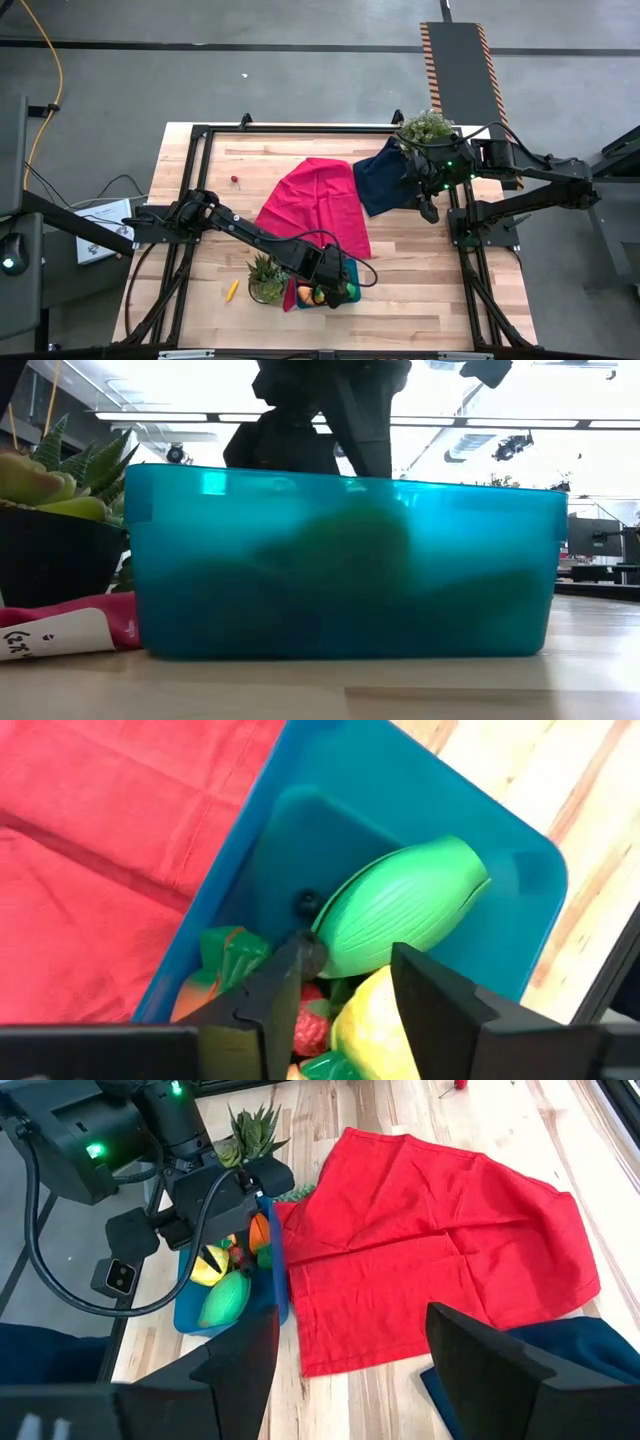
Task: Pick and placing Produce into tupperware
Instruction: Put the red cherry into the blue bin
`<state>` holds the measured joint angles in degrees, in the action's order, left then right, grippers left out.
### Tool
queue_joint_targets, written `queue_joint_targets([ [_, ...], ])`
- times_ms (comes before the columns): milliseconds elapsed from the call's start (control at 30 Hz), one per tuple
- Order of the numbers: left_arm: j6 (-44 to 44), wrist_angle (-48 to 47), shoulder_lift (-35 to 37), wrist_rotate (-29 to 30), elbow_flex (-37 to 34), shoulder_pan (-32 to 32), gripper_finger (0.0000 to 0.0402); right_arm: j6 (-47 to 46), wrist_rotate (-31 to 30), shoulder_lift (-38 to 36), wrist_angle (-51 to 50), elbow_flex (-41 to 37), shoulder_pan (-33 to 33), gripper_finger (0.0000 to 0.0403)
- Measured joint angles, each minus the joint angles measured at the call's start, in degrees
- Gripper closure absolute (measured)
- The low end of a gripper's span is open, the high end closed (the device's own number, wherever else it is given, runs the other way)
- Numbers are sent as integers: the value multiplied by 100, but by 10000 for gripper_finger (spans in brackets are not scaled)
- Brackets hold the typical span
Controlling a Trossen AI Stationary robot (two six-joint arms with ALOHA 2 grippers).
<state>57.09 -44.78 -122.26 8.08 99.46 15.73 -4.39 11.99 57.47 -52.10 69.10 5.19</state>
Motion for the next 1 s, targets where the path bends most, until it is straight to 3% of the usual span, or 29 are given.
queue_joint_targets([
  [233,23,176,7,-30,0,2,228,56,0,0,-52,0,0,160],
  [600,-19,138,33,-362,376,-37,263,216,120,0,-98,0,0,160],
  [1000,-222,-2010,37,760,1792,-39,288,444,129,0,-19,0,2,160],
])
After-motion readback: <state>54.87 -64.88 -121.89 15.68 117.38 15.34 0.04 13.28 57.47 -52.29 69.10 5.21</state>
